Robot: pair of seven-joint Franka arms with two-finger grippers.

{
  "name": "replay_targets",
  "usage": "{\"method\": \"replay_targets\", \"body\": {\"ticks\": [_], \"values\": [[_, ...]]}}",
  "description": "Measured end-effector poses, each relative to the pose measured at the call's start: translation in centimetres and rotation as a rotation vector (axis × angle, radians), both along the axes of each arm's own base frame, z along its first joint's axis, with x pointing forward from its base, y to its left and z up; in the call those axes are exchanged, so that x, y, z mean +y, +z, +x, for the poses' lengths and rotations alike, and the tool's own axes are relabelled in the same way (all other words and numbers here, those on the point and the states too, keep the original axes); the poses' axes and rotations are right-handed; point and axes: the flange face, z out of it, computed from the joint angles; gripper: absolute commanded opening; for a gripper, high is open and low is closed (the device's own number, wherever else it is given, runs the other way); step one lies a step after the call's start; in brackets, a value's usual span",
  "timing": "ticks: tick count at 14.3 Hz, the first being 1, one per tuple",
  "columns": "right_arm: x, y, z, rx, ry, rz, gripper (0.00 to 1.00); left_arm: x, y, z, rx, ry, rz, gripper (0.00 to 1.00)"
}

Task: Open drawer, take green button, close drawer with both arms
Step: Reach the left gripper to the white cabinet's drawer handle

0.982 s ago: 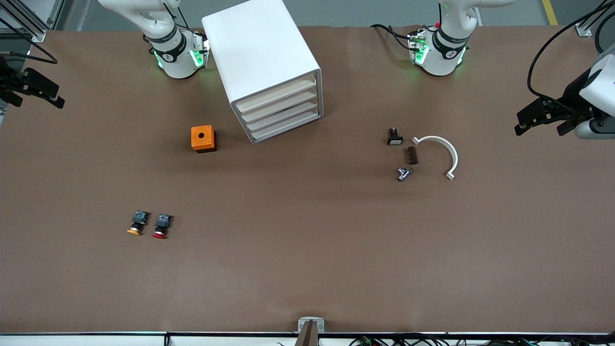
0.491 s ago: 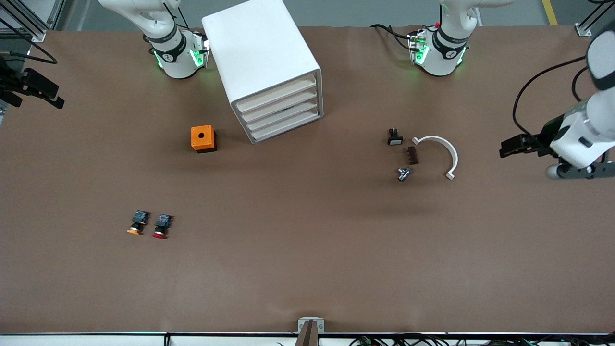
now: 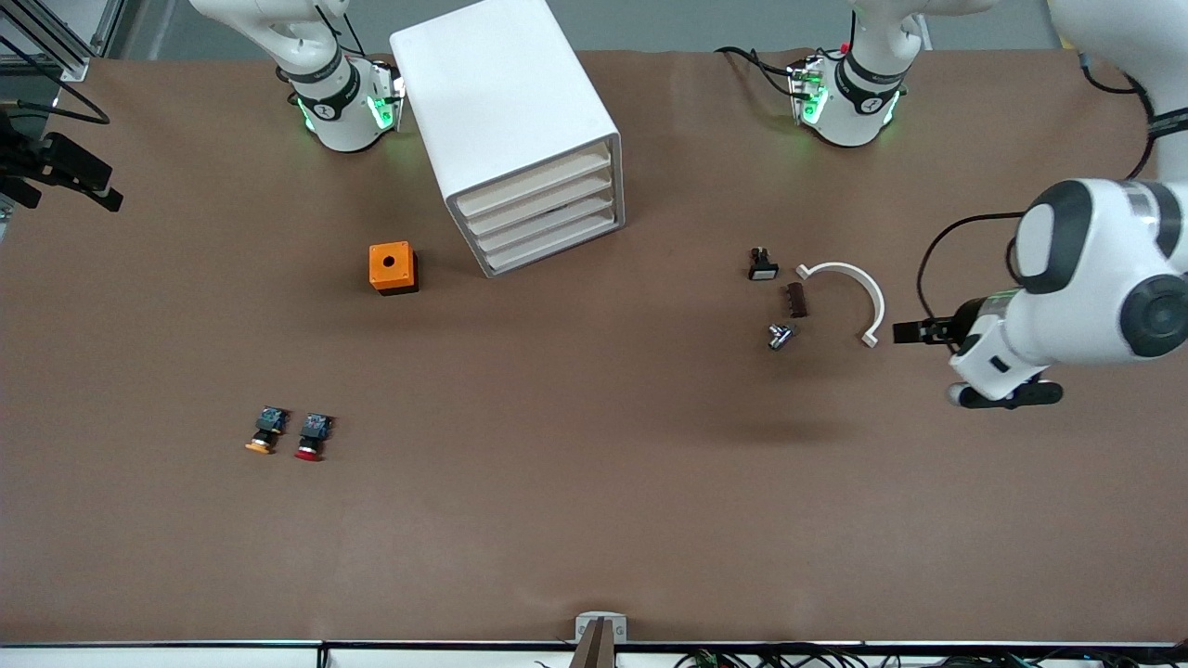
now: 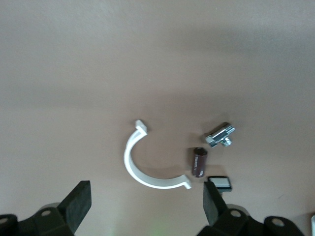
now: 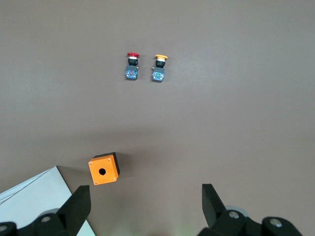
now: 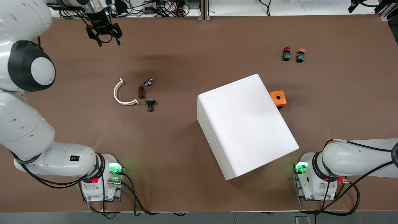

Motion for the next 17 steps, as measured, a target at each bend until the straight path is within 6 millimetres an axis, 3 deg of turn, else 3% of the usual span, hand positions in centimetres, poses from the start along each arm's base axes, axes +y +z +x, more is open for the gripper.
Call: {"method": "replay_targets", "body": {"ticks": [8,10,17], "values": [[-0.1,0.2,0.2,-0.02,0.0,-0.011,1.0,-21.1,-2.7,-0.9,0.13,0.539,0.068,1.0],[-0.2,0.2,0.2,-0.022,0.0,-0.017,1.0,-24.3,-4.7,-1.5,0.204,0.709,0.107,1.0],[-0.2,0.2,0.2,-0.019,0.0,-0.018,1.0,-31.8,-10.6,-4.0,0.55,1.132,0.219,1.0]]}}
